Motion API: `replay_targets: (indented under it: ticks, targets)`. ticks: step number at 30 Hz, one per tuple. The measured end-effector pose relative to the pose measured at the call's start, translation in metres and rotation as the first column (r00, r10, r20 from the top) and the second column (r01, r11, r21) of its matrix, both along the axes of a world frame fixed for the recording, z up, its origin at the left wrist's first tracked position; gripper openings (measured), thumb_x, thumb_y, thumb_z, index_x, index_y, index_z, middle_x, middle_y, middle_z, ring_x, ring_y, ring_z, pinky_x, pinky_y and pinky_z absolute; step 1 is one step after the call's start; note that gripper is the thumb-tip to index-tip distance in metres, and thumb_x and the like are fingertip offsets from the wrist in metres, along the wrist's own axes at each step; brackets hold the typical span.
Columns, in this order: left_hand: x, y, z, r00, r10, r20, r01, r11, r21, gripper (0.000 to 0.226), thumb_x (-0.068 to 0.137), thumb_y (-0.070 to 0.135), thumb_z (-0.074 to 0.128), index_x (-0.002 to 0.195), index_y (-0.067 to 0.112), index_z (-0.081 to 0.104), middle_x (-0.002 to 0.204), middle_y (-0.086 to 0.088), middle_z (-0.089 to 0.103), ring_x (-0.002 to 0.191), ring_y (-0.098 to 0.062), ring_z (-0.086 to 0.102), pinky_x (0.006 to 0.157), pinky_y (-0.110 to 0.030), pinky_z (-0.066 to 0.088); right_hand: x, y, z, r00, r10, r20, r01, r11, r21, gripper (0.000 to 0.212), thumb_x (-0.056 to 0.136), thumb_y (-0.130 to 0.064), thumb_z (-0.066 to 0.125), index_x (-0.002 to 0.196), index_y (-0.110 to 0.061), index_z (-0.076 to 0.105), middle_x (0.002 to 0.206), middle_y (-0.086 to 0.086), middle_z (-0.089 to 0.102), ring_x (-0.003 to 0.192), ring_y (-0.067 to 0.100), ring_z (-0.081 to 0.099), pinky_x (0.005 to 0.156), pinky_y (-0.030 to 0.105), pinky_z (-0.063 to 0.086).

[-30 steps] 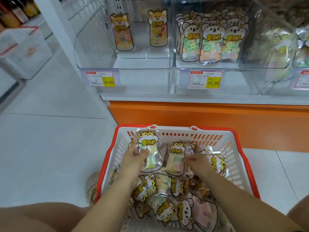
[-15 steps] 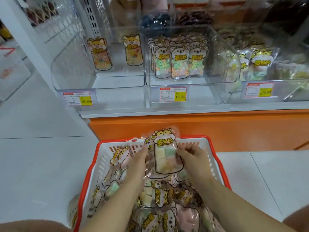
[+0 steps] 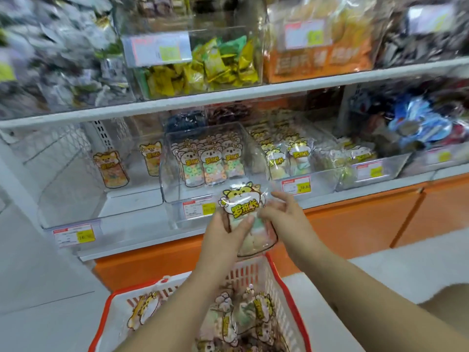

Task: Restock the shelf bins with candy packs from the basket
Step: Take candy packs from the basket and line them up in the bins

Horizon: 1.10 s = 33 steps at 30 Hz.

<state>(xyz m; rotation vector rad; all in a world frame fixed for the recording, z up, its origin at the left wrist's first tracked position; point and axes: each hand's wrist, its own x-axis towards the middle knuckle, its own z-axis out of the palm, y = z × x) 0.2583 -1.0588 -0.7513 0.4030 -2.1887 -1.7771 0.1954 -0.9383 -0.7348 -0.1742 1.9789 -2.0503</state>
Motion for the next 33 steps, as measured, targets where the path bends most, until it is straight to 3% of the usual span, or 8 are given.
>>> replay_targets:
  ticks: [4, 8, 10, 14, 18, 21, 29, 33]
  targets:
    - [-0.041, 0.017, 0.038, 0.989, -0.121, -0.082, 0.115, 0.99, -0.077, 0.014, 0.097, 0.021, 0.065, 0.099, 0.023, 0.05, 0.095, 0.012, 0.06, 0.089, 0.025, 0.052, 0.059, -0.007, 0.04, -0.039, 0.024, 0.034, 0.996, 0.022, -0.09, -0.025, 0.999, -0.029, 0.083, 0.087, -0.015, 0.073, 0.154, -0.019, 0.024, 0.109, -0.007, 0.055, 0.105, 0.014, 0.061, 0.088, 0.029, 0.047]
    - [-0.088, 0.033, 0.071, 0.975, -0.192, -0.111, 0.166, 0.964, -0.208, 0.021, 0.098, 0.026, 0.064, 0.108, 0.021, 0.047, 0.087, 0.015, 0.054, 0.086, 0.012, 0.059, 0.068, -0.003, 0.041, -0.08, 0.044, 0.064, 0.972, -0.031, -0.232, 0.011, 0.996, -0.088, 0.068, 0.089, -0.001, 0.068, 0.146, -0.019, 0.036, 0.1, -0.008, 0.057, 0.081, -0.003, 0.059, 0.068, 0.013, 0.048]
    - [-0.118, 0.035, 0.081, 0.977, -0.199, -0.082, 0.169, 0.945, -0.279, 0.028, 0.095, 0.033, 0.067, 0.117, 0.028, 0.05, 0.107, 0.015, 0.064, 0.102, 0.0, 0.062, 0.088, -0.022, 0.05, -0.105, 0.051, 0.074, 0.937, -0.081, -0.339, 0.061, 0.996, -0.071, 0.062, 0.088, 0.003, 0.067, 0.139, -0.023, 0.042, 0.112, -0.004, 0.06, 0.091, 0.002, 0.062, 0.068, 0.016, 0.053]
    - [-0.176, 0.036, 0.097, 0.984, -0.18, -0.01, 0.15, 0.844, -0.514, 0.022, 0.093, 0.033, 0.069, 0.105, 0.026, 0.053, 0.094, 0.009, 0.058, 0.082, -0.009, 0.055, 0.06, -0.019, 0.037, -0.154, 0.06, 0.076, 0.821, -0.137, -0.554, 0.194, 0.98, 0.044, 0.052, 0.085, 0.001, 0.068, 0.125, -0.024, 0.047, 0.107, -0.007, 0.058, 0.094, -0.003, 0.057, 0.085, 0.02, 0.048]
    - [-0.226, 0.034, 0.08, 0.98, -0.126, 0.151, 0.18, 0.887, -0.425, 0.043, 0.093, 0.026, 0.07, 0.129, 0.02, 0.047, 0.113, 0.001, 0.062, 0.094, -0.019, 0.062, 0.066, -0.027, 0.05, -0.198, 0.068, 0.062, 0.79, -0.082, -0.608, 0.279, 0.93, 0.238, 0.051, 0.089, -0.004, 0.065, 0.127, -0.027, 0.041, 0.1, -0.012, 0.053, 0.084, -0.003, 0.052, 0.062, 0.008, 0.039]
    - [-0.252, 0.04, 0.052, 0.953, -0.131, 0.272, 0.219, 0.921, -0.323, 0.04, 0.092, 0.017, 0.07, 0.128, 0.013, 0.052, 0.108, -0.004, 0.068, 0.093, -0.029, 0.069, 0.085, -0.049, 0.058, -0.222, 0.072, 0.046, 0.815, -0.007, -0.579, 0.306, 0.854, 0.422, 0.054, 0.089, 0.0, 0.061, 0.132, -0.024, 0.04, 0.098, -0.007, 0.054, 0.077, 0.001, 0.051, 0.054, 0.012, 0.038]
    - [-0.279, 0.049, 0.003, 0.942, 0.006, 0.336, 0.168, 0.858, -0.486, 0.014, 0.091, 0.017, 0.067, 0.093, 0.022, 0.054, 0.104, -0.015, 0.071, 0.098, -0.034, 0.068, 0.081, -0.041, 0.056, -0.244, 0.068, 0.013, 0.66, 0.45, -0.602, 0.45, 0.404, 0.796, 0.048, 0.082, 0.006, 0.055, 0.124, -0.018, 0.052, 0.123, 0.004, 0.053, 0.12, 0.026, 0.042, 0.092, 0.036, 0.045]
    - [-0.283, 0.051, 0.002, 0.943, 0.05, 0.33, 0.143, 0.832, -0.536, 0.016, 0.088, 0.023, 0.069, 0.085, 0.023, 0.053, 0.095, -0.006, 0.072, 0.09, -0.026, 0.068, 0.079, -0.036, 0.056, -0.243, 0.062, 0.019, 0.523, 0.471, -0.71, 0.613, 0.37, 0.698, 0.039, 0.064, 0.004, 0.072, 0.097, -0.012, 0.062, 0.097, 0.009, 0.057, 0.093, 0.032, 0.052, 0.067, 0.04, 0.046]
